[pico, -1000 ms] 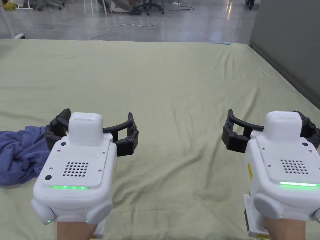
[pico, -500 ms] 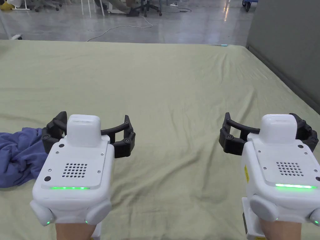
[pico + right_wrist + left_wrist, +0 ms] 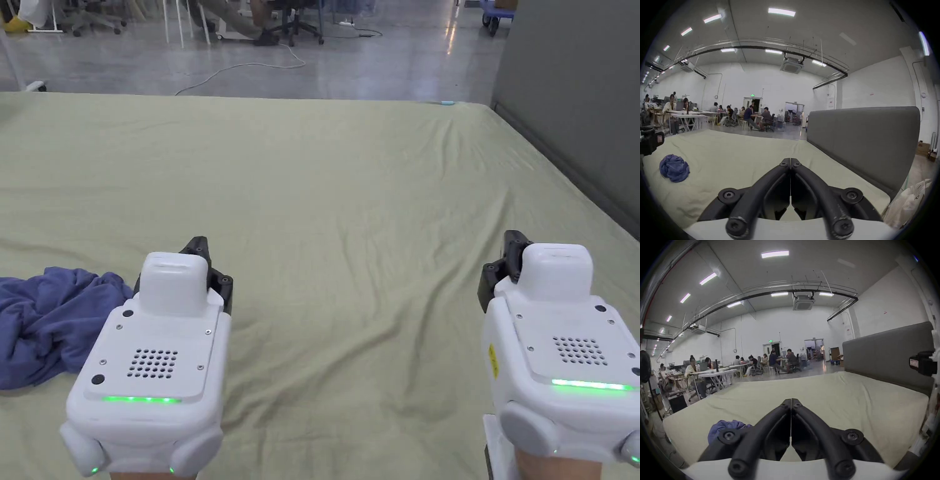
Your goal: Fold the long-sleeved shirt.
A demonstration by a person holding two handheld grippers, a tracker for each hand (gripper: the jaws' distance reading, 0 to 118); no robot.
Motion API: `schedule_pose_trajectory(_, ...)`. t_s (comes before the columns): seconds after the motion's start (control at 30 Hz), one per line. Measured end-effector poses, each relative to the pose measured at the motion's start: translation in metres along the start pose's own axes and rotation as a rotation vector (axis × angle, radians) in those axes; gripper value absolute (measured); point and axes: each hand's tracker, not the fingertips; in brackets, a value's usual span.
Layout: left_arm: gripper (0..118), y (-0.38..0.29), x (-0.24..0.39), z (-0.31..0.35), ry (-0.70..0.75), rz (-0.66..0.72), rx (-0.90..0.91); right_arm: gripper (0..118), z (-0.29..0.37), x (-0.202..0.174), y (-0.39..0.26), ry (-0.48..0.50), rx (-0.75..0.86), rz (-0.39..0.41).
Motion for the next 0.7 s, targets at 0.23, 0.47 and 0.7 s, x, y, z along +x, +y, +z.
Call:
schedule_pose_trajectory(0.23, 0, 0.004, -0.047, 0.004, 0.154, -0.011, -0.001, 0, -0.016, -0.077, 0.005, 0.201, 0.027, -0.019)
schedule_pose_trajectory(0.47, 0, 0.001, -0.113, 0.030, 0.365, 0.005, -0.048, 0, -0.012, -0.177, 0.017, 0.463, 0.054, -0.045)
schedule_pose_trajectory(0.7, 0, -0.007, -0.144, 0.014, 0.389, 0.036, -0.254, 0, -0.007, -0.207, 0.017, 0.526, 0.056, -0.002)
